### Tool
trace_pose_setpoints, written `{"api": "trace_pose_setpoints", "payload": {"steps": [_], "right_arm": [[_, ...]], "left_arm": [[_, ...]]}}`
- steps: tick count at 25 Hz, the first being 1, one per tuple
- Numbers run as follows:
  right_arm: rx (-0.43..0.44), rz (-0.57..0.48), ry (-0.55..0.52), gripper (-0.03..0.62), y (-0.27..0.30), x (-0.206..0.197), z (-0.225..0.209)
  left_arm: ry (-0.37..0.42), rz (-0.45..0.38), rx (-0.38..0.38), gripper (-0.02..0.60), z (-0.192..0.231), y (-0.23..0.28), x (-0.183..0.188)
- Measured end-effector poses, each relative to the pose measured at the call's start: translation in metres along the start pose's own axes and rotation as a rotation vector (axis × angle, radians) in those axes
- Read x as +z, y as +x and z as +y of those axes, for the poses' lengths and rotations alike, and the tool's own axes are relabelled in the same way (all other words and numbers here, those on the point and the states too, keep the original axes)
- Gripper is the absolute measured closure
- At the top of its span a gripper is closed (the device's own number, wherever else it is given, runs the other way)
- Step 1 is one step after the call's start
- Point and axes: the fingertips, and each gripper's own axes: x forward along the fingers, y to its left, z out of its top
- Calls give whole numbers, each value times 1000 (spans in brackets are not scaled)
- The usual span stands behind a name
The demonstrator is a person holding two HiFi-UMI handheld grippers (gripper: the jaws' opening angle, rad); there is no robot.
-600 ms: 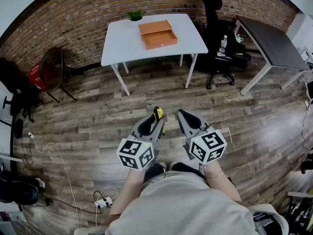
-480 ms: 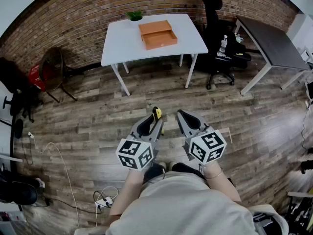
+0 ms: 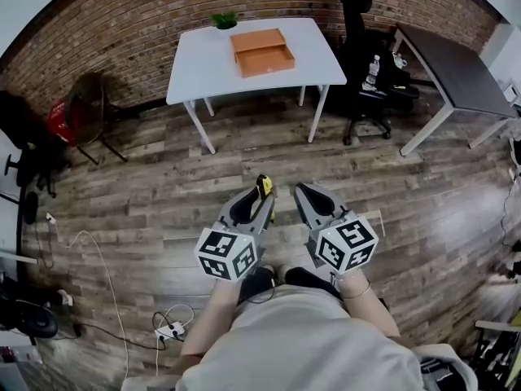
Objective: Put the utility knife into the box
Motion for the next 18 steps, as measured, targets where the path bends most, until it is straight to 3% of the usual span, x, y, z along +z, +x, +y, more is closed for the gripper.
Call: {"api": "trace_pose_setpoints", "payload": {"steps": [11,18], "right_arm": [[5,46,38,595,-13,-25,-32],[14,58,39,595,32,-22,-54]], "left_arm": [[-32,30,20,471,-12,25,-21],[-52,28,28,471,27,56,-12]]}}
